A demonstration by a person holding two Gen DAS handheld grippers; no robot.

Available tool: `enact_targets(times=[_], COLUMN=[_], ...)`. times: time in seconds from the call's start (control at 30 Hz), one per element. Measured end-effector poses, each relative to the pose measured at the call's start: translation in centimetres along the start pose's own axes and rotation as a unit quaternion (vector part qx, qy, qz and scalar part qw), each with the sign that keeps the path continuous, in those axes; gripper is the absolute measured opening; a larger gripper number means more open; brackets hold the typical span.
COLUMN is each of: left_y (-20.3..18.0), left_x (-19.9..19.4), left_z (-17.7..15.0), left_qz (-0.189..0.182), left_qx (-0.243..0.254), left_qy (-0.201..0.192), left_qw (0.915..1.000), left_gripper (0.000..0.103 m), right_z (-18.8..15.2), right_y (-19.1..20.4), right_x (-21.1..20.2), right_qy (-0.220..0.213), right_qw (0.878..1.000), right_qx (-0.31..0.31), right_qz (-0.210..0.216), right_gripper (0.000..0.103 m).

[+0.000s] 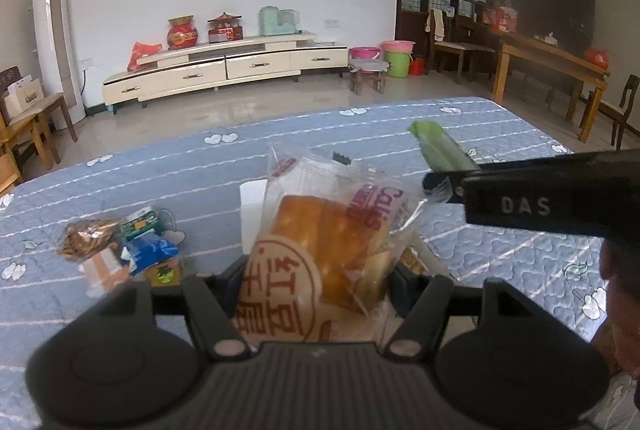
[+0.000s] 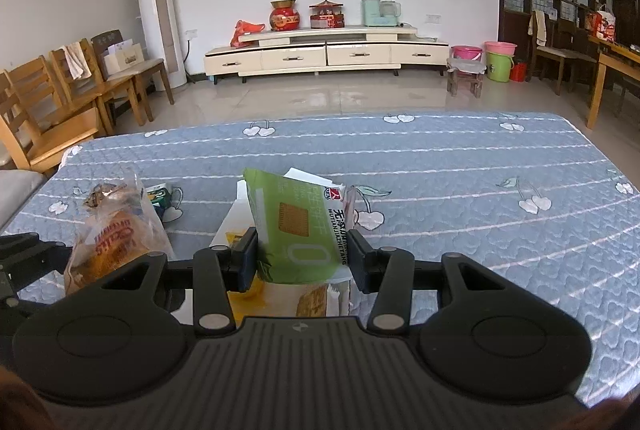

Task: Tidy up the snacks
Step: 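Carry the bread bag and green pack over the white paper with both grippers, then lower both packs onto the white paper and open both grippers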

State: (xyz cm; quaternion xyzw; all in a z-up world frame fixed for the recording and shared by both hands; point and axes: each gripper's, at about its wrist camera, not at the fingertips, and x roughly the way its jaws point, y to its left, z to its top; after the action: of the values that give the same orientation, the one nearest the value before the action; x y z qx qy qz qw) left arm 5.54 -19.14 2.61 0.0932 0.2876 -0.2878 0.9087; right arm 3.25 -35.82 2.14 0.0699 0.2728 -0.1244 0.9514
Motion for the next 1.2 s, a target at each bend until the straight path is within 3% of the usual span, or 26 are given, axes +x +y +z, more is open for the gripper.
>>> enact_targets(times=[0.77, 1.2], left_y=[0.2, -1.1], left_x=[3.7, 6.0], left_z=[0.5, 1.3], left_qz=[-0.009, -0.056], left_qx=[-0.008, 0.007], left_qy=[0.019, 0.024], left_qw=[0.9998, 0.9981], left_gripper=[0.066, 0.067], right_z=[1.3, 1.2], right_y=[0.8, 2.5], right_x=[2.3, 4.4], right_qy=[0.029, 0.075], right_qw=[0.999, 0.996], right_qx=[-0.010, -0.017], right_qz=[0.013, 0.037], right_gripper=[0.057, 0.057])
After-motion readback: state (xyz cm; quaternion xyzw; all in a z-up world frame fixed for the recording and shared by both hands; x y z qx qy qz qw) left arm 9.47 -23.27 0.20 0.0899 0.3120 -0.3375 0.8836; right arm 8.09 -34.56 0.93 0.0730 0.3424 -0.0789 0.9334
